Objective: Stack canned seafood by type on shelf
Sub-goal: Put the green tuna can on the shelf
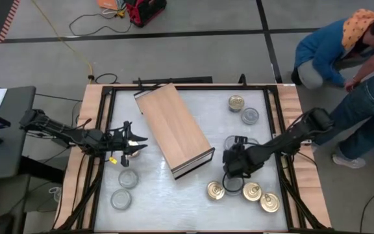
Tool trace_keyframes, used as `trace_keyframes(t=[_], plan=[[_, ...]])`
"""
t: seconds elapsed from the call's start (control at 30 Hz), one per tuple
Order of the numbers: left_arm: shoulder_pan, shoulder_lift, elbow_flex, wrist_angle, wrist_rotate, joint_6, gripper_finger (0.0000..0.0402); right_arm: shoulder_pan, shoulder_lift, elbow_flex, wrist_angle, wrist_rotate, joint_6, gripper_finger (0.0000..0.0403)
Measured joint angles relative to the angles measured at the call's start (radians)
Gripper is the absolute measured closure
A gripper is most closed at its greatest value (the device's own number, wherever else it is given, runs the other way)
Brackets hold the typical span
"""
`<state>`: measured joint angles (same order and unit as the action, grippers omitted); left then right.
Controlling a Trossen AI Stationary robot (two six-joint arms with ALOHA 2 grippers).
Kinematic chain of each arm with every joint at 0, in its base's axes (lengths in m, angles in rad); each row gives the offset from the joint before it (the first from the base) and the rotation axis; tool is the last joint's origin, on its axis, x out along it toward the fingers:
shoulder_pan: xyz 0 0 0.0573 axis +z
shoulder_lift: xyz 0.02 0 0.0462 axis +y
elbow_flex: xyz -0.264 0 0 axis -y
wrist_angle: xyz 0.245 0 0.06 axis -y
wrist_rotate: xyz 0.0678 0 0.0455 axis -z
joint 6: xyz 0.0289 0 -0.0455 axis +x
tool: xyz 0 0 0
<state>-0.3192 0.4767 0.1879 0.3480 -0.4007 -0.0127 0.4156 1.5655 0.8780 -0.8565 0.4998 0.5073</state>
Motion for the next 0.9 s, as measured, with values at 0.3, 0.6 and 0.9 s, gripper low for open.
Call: trace_keyframes(t=[0.3,0.6,0.9], plan=[[-0.027,0.0,0.0,-0.001,-0.004,0.0,0.0299,-0.026,0.075,0.0,-0.004,0.022,0.04,0.0197],[-0.027,0.0,0.0,-0.002,-0.015,0.0,0.0299,0.028,0.153,0.006,-0.006,0.079,0.101,0.0322],[-0.027,0.0,0.0,-0.003,-0.023,0.0,0.0299,0.098,0.145,0.047,0.0,0.038,0.155,0.0359]])
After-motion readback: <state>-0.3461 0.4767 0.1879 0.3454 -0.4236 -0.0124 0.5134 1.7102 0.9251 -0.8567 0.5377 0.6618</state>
